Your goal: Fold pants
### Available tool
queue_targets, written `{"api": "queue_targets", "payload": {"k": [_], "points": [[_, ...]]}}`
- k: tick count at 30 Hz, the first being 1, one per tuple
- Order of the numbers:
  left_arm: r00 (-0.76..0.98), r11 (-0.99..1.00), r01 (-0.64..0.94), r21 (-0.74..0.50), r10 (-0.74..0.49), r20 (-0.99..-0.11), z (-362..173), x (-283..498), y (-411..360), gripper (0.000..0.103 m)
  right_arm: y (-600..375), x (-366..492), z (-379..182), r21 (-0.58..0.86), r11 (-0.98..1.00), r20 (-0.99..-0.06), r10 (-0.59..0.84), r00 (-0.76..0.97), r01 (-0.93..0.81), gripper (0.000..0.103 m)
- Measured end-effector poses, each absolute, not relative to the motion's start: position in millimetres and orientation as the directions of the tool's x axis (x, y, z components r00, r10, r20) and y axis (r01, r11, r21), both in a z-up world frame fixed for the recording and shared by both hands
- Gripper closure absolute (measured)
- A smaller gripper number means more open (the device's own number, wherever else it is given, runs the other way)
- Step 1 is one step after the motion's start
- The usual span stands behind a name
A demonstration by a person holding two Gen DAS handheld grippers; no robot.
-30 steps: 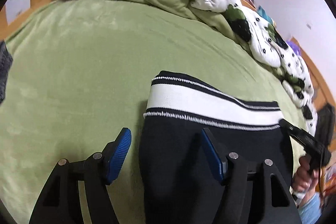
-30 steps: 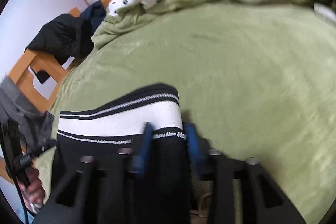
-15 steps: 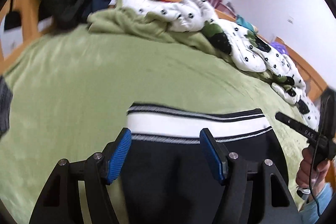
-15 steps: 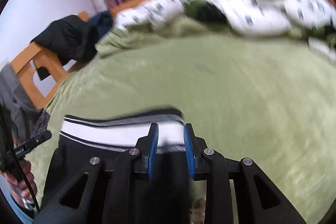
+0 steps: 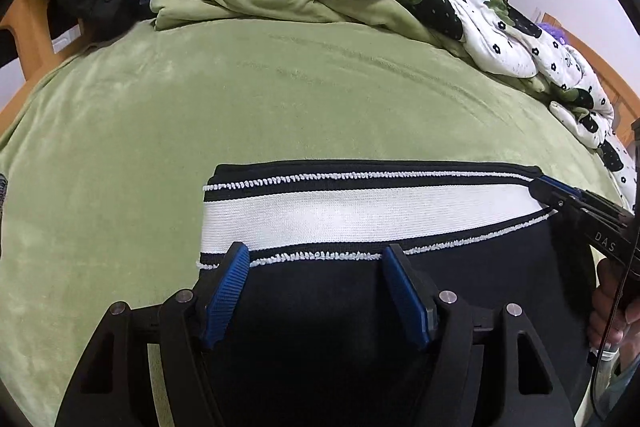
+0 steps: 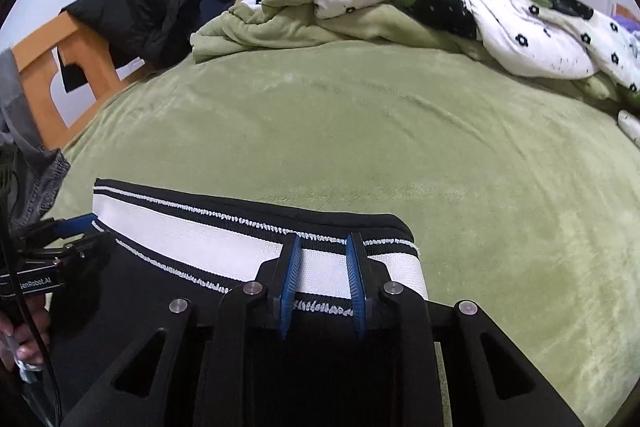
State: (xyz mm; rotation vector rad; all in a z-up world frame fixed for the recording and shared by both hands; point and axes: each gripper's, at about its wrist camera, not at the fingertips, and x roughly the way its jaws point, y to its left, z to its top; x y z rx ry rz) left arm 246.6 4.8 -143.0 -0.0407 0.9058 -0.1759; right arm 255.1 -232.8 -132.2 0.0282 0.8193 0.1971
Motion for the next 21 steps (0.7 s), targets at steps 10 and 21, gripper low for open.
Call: {"api": "queue_targets", "payload": {"k": [10,21], "points": [[0.621,0.985,0.133,-0.113,-0.172,-0.765,-145,241,4,0.036,-244,250,-132,0.178,0.970,-0.693,0.242,0.679,-0.164,0.079],[0.628,0.986,0.129,-0.107,-0.165,-0.761,-145,240,4,0.036,-237,249,-132,0.110,0.979,-0.703,0.200,0.682,-0.174,0.078]]}}
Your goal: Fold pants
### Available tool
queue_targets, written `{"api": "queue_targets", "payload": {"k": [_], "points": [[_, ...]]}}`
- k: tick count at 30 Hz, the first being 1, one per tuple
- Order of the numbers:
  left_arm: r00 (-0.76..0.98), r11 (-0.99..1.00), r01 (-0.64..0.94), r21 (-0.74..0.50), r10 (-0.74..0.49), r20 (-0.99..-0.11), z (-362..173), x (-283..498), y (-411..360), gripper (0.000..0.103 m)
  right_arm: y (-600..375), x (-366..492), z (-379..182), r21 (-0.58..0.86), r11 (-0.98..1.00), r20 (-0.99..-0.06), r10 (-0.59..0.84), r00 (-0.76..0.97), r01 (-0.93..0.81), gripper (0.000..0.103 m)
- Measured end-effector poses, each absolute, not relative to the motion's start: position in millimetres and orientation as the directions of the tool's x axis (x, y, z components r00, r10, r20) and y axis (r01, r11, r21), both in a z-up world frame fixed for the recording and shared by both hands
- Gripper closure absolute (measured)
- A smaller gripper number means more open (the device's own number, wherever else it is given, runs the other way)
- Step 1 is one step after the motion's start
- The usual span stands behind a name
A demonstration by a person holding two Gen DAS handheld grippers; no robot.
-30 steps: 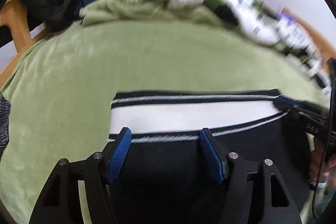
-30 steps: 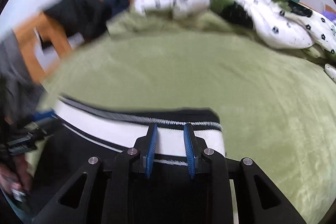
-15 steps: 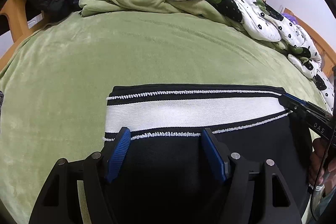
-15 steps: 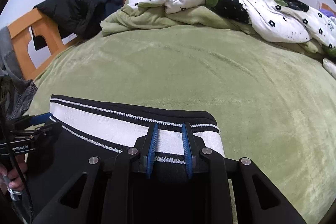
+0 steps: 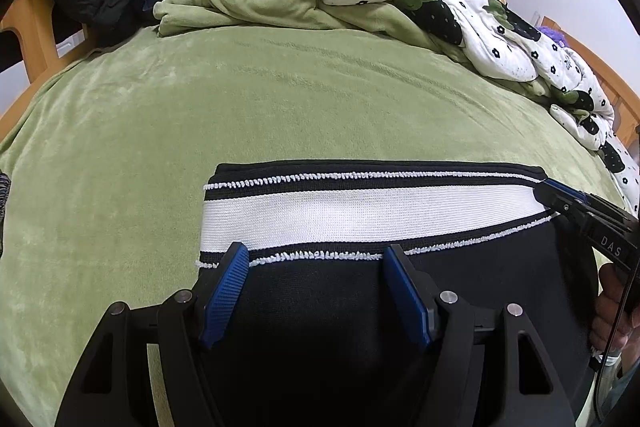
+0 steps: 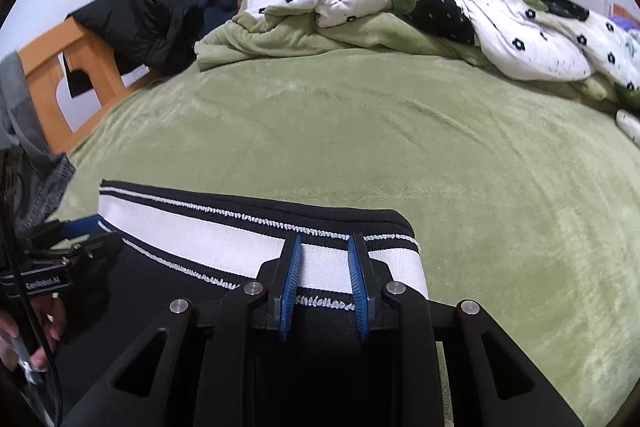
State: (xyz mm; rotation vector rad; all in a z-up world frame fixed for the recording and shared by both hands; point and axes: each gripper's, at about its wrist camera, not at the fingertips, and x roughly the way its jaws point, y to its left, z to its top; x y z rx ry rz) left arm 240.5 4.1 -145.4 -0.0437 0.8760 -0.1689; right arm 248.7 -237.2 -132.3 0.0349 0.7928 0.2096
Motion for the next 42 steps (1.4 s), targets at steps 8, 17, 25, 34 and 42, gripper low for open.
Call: {"api": "queue_targets", "payload": {"k": [8,17,25,34,42], "points": [[0.625,0.986,0.130,-0.109,-0.167,-0.763,-146,239,5,0.034,-240,248,-133,0.133,0.975,-0.700,0.218,0.680,-0.176,0.078],[0.624,0.986,0.127,-0.109,-0.165,-0.764,-147,240,6,0.030,-240,249,-133,0.132,0.976,-0.699,0.217,0.681,-0.175,0.078],[0.590,0.982,0.094,-0.162,-0.186,-0.786,-145,242,13,0.027,-246,251,-131,0.158,0.969,-0.712,0.243,0.659,-0.187,0.077],[0.529,0.976,0.088,-0.198,-0.214,-0.821,-142,212,14,0.027,-247,199,-119,0.141,0.976,-0.771,0.213,0.600,-0.164,0.067],[0.456,0.949,0.230,-0.217,-0.302,-0.837,-134,131,26,0.027,-253,122,-120,0.150,0.980,-0.799,0.199,0.568,-0.132,0.067]]}}
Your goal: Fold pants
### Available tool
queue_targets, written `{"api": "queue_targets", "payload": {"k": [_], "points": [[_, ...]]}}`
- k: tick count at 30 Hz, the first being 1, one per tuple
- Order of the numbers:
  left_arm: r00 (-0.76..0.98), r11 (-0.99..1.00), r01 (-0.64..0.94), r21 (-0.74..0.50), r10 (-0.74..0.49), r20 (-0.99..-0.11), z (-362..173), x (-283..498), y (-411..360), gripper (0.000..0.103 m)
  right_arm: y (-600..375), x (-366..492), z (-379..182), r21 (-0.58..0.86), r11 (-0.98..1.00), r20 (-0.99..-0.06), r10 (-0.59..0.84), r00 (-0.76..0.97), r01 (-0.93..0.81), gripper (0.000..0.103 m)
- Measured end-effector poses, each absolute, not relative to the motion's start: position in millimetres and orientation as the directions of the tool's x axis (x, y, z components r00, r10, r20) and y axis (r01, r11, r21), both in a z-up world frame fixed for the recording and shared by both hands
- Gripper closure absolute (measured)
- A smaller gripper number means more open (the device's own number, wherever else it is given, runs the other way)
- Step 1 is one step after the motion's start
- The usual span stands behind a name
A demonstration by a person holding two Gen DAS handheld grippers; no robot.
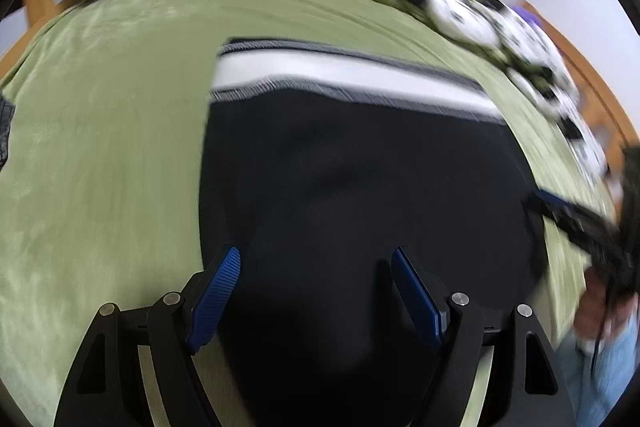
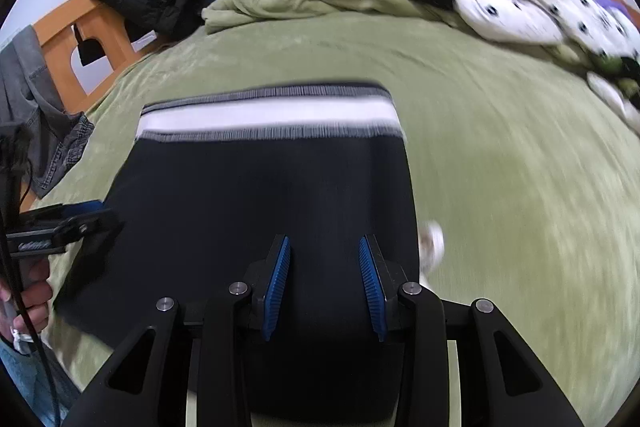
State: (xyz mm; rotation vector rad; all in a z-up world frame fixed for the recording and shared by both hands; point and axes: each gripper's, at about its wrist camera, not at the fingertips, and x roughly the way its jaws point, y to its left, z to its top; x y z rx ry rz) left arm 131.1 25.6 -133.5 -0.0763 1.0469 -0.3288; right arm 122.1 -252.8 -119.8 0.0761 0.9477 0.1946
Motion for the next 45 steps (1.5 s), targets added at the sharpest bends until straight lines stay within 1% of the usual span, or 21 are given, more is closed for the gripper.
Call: {"api": "queue_targets", "payload": {"k": [3,8,10,13,16,19,20,21,22,25,27,28,30,33,34,36,39,40,41,43,45], "points": [[0.451,0.933,0.333,-0.138,-0.286,-0.845,-132,88,20,0.027,-256,96,-127,0.166,0.979,-0.806,0.202,0.556,-0.116,0.067],[0.473,0.916,0.399,-0.046,-0.249,-0.845,-132,34,17,0.026,-258,74,-130,0.180,0.976,-0.819,0.220,0.531,-0.126,0.067],[0.491,0.917,0.397,0.024,-0.191,-0.850,-136,21,16,0.026,-258,70,-131,0.158,0.979,-0.820,0.202,0.536,-0.127,0.067],[0.549,0.916,0.354,0.191,-0.038,-0.835,-146,12,15,0.027,-262,69,-133,0.168,0.979,-0.823,0.206,0.530,-0.119,0.067],[0.595,0.904,0.339,0.262,0.010,-0.804,-146,10,12,0.027,-262,72,-132,0.175,0.978,-0.822,0.210,0.529,-0.116,0.067],[0.611,0.898,0.335,0.284,0.022,-0.791,-147,14,8,0.040,-261,74,-131,0.179,0.977,-0.819,0.215,0.532,-0.118,0.067],[0.617,0.899,0.336,0.282,0.017,-0.787,-147,16,4,0.053,-260,75,-131,0.179,0.976,-0.819,0.216,0.531,-0.120,0.067],[0.622,0.899,0.337,0.279,0.010,-0.783,-146,17,3,0.063,-258,76,-131,0.175,0.977,-0.820,0.213,0.531,-0.122,0.067],[0.628,0.902,0.336,0.272,0.001,-0.778,-143,17,1,0.086,-257,77,-131,0.170,0.978,-0.821,0.210,0.531,-0.125,0.067],[0.695,0.933,0.281,0.226,-0.035,-0.718,-123,10,8,0.090,-254,78,-131,0.150,0.980,-0.823,0.199,0.532,-0.134,0.067],[0.670,0.939,0.269,0.214,-0.022,-0.742,-131,17,16,0.090,-254,76,-133,0.149,0.979,-0.823,0.202,0.531,-0.141,0.067],[0.631,0.947,0.264,0.182,-0.028,-0.775,-141,21,20,0.090,-253,76,-134,0.148,0.978,-0.825,0.202,0.528,-0.144,0.067],[0.592,0.960,0.242,0.144,-0.029,-0.806,-155,23,24,0.090,-251,76,-137,0.132,0.980,-0.832,0.193,0.520,-0.152,0.067],[0.599,0.962,0.234,0.137,-0.032,-0.800,-154,14,23,0.090,-249,74,-137,0.114,0.980,-0.832,0.184,0.523,-0.163,0.067],[0.593,0.964,0.234,0.126,-0.039,-0.804,-151,12,25,0.088,-249,74,-135,0.113,0.979,-0.830,0.186,0.525,-0.168,0.067],[0.579,0.967,0.236,0.096,-0.061,-0.813,-146,7,31,0.088,-251,72,-130,0.124,0.976,-0.822,0.202,0.533,-0.179,0.067],[0.577,0.964,0.267,0.012,-0.149,-0.803,-132,-4,40,0.088,-253,70,-122,0.138,0.972,-0.797,0.223,0.561,-0.192,0.067],[0.586,0.962,0.272,-0.018,-0.180,-0.790,-126,-7,44,0.083,-254,69,-121,0.139,0.971,-0.791,0.226,0.568,-0.193,0.067],[0.608,0.964,0.263,-0.042,-0.200,-0.768,-119,-9,48,0.072,-255,69,-119,0.139,0.971,-0.783,0.227,0.579,-0.192,0.067],[0.648,0.965,0.248,-0.090,-0.234,-0.725,-108,-6,53,0.063,-256,70,-118,0.139,0.973,-0.773,0.223,0.594,-0.184,0.067],[0.653,0.960,0.247,-0.133,-0.266,-0.709,-102,6,49,0.063,-256,74,-120,0.150,0.975,-0.768,0.221,0.601,-0.166,0.067]]}}
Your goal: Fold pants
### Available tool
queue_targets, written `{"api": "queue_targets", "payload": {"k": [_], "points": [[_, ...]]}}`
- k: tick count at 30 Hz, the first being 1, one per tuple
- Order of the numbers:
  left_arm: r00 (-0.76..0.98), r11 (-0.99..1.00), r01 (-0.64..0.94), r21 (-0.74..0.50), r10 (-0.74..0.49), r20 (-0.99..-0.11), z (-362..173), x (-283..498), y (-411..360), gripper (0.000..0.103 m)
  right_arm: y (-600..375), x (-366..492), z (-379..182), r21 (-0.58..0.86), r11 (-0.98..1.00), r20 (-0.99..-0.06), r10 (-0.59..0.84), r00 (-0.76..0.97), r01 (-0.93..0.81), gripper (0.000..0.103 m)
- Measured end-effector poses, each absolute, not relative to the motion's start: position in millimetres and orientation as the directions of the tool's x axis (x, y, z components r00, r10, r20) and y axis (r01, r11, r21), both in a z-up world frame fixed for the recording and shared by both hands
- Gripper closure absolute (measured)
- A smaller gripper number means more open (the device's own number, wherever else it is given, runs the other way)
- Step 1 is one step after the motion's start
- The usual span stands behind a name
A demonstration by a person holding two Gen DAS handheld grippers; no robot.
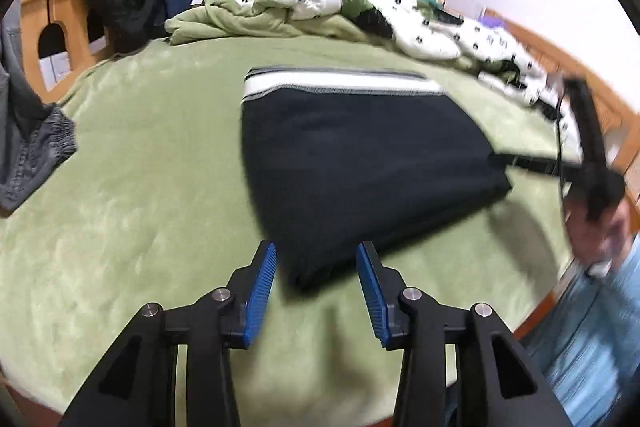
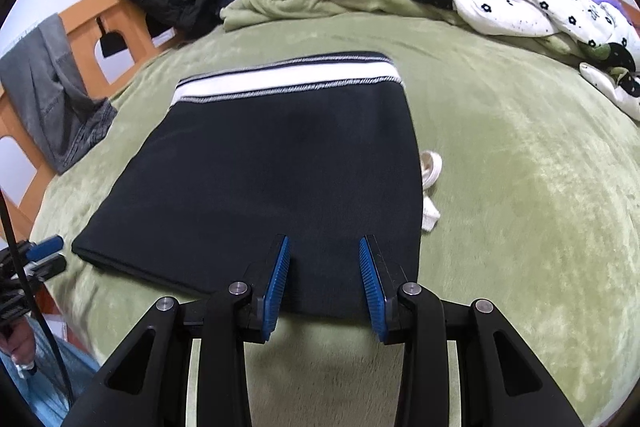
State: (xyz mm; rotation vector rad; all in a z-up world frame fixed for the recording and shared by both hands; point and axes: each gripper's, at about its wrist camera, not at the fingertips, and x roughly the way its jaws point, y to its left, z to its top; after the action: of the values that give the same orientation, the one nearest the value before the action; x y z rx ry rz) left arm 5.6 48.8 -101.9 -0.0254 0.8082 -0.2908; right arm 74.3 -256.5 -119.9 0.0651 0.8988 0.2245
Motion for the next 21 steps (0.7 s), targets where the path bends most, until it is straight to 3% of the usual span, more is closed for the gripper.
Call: {"api": "queue_targets", "payload": {"k": [5,10,13,21], "points": [[0.605,0.961,0.169,-0.217,-0.276,-0.747,-115,53,38,0.063,-252,81,-133,0.123,0.983,-0.783,0.182,0.595,-0.139,0.067],[0.568,0.978,0.132,-0.161,-0.208,-0.796,-145,47,15,0.062,-252,82,-155,0.118,0.984,-0.857,0.168,0.487,-0.132,0.066],[0.576,0.983,0.148,-0.107,-0.174,-0.798,-145,43,6,0.060,-253,79,-153,0.106,0.982,-0.847,0.171,0.503,-0.155,0.066],[0.568,0.980,0.124,-0.154,-0.198,-0.799,-140,43,11,0.058,-259,76,-126,0.188,0.964,-0.777,0.263,0.573,-0.187,0.066]]}}
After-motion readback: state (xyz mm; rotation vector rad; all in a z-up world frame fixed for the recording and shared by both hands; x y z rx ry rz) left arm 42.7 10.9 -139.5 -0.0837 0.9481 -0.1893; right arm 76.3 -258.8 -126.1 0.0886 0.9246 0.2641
